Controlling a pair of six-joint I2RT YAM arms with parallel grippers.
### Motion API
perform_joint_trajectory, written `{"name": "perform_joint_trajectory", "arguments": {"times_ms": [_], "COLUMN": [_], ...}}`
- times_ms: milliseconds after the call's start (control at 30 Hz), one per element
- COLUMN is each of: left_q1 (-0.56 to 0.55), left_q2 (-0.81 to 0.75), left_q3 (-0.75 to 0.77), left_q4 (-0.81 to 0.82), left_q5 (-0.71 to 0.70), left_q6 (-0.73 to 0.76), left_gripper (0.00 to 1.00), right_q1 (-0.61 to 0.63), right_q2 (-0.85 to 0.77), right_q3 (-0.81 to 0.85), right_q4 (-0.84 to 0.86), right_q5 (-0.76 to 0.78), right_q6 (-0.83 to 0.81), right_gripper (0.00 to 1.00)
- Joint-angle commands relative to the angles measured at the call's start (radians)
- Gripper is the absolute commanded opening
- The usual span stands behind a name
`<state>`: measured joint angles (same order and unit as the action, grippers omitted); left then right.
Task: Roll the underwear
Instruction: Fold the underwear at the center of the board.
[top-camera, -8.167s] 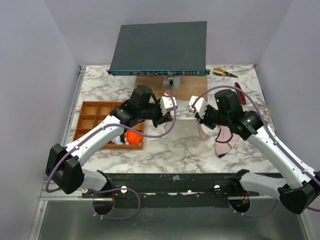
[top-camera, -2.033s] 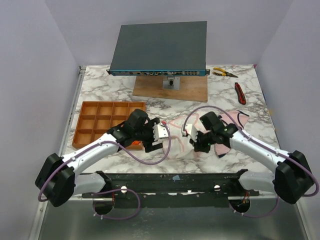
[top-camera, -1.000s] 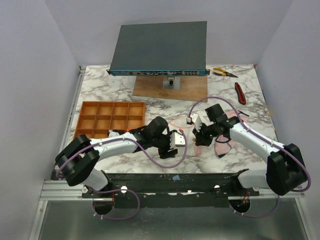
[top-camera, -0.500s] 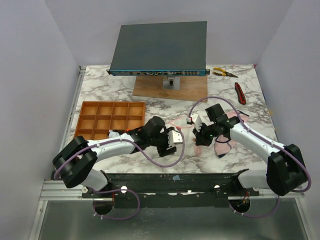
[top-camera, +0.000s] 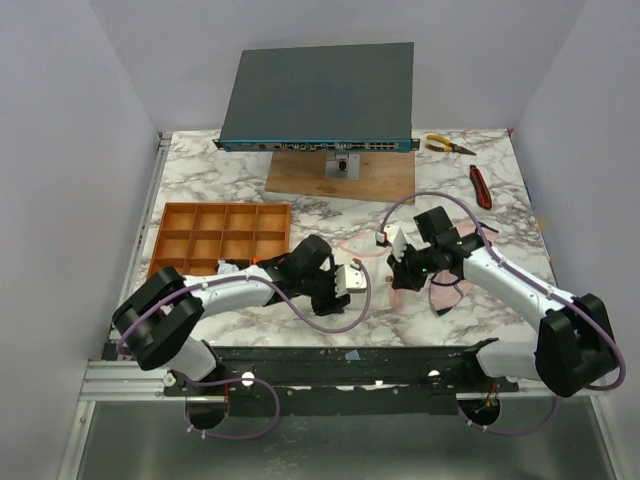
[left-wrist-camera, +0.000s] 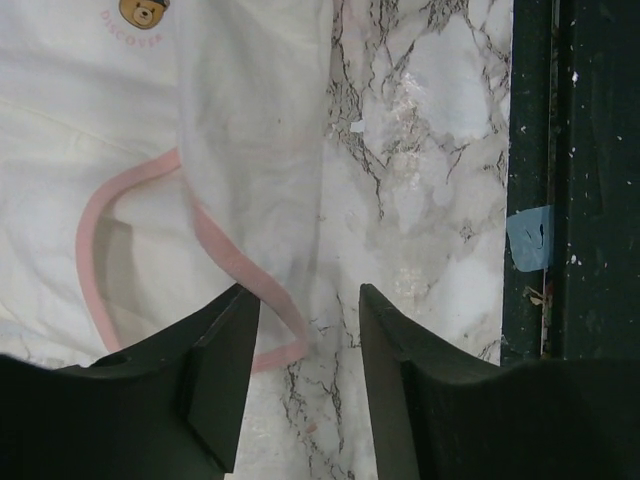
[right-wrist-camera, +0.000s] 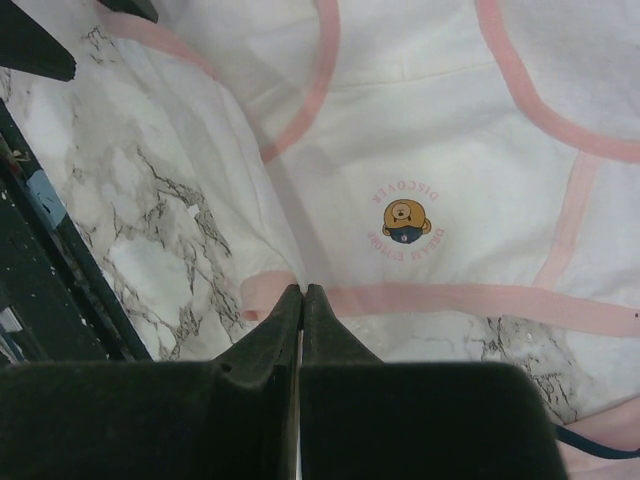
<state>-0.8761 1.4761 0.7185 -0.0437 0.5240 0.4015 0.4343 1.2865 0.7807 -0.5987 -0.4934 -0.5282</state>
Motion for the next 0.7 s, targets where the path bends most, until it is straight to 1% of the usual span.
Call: {"name": "perform_joint_trajectory", "arguments": {"times_ms": [0, 100, 200, 267, 367, 467, 567, 667], "left_q1": [0.006, 0.009, 0.012, 0.017, 0.020, 0.025, 0.033, 0.046], "left_q2": [0.040, 0.053, 0.064, 0.066, 0.067, 0.079, 0.090, 0.100], "left_q3": [0.026, 0.045, 0.070, 0.082, 0.100, 0.124, 0.150, 0.176], "left_q4": [-0.012, -0.015, -0.032, -0.037, -0.047, -0.064, -0.084, -0.102], "left_q5": [0.045, 0.050, 0.060, 0.064, 0.062, 0.061, 0.061, 0.068], "left_q6": [-0.006, -0.014, -0.016, -0.023, -0.020, -0.020, -0.012, -0.008], "left_gripper": [0.39, 0.29, 0.25, 0.23, 0.15, 0.11, 0.00, 0.00], "right_q1": [-0.008, -0.009, -0.010, -0.011, -0.013, -0.013, -0.012, -0.013], "right_q2": [-0.025, -0.030, -0.035, -0.038, -0.042, -0.045, -0.054, -0.070], "right_q3": [0.017, 0.016, 0.013, 0.010, 0.012, 0.016, 0.017, 0.016], "right_q4": [0.010, 0.010, 0.010, 0.010, 0.010, 0.010, 0.011, 0.016], "right_q5": [-0.014, -0.014, -0.007, -0.004, 0.005, 0.015, 0.034, 0.061], "right_q6": [0.017, 0.021, 0.024, 0.026, 0.031, 0.042, 0.057, 0.078], "right_gripper": [0.01, 0.01, 0.01, 0.01, 0.01, 0.01, 0.01, 0.01]}}
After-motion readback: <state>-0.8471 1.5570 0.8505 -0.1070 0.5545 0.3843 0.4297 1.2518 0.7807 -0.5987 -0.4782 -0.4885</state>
